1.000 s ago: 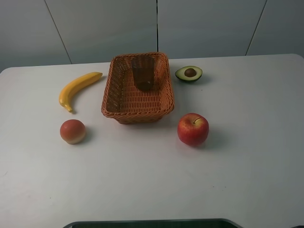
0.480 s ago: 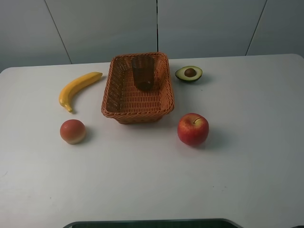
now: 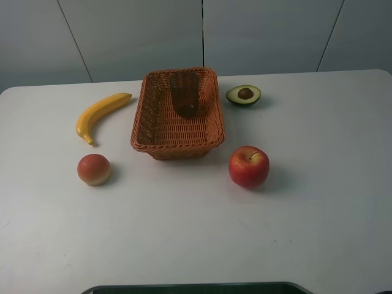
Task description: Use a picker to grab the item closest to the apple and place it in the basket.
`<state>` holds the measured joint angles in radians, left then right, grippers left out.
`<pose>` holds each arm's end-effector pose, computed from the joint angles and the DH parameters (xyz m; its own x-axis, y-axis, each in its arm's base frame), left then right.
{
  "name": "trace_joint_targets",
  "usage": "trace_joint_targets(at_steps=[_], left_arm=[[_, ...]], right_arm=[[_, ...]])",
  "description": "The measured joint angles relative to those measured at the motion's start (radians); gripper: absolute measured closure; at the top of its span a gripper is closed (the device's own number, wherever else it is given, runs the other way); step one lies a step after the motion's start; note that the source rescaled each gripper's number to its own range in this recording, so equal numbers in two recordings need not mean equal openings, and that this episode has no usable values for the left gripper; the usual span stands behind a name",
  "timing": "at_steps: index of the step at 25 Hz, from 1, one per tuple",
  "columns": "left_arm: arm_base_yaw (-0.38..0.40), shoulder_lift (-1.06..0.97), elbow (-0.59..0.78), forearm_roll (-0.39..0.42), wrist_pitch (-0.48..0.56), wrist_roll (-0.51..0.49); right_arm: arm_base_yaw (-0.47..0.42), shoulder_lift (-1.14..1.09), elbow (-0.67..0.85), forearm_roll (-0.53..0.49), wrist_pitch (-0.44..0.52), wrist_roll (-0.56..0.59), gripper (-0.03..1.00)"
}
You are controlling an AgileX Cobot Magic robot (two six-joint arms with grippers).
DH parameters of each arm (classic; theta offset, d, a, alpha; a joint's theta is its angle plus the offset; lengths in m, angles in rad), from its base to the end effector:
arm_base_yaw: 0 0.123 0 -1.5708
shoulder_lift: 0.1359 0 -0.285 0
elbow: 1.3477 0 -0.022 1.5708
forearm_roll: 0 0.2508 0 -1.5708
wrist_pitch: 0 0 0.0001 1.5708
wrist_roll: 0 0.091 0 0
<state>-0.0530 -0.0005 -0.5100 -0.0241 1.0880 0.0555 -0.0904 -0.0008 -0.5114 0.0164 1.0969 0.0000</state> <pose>-0.0073 -0.0016 0.2779 -0.4665 0.0691 -0.8818 0.0925 0.9953 0.0290 -0.0077 0.0020 0.2775 -0.4746 0.0505 -0.8787 0.0811 0.9966 0.0135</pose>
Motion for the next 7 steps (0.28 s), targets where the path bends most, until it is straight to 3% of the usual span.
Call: trace_joint_targets(at_steps=[7], left_arm=[[0.0,0.0,0.0,0.0,0.0,0.0]], right_arm=[[0.0,0.0,0.0,0.0,0.0,0.0,0.0]])
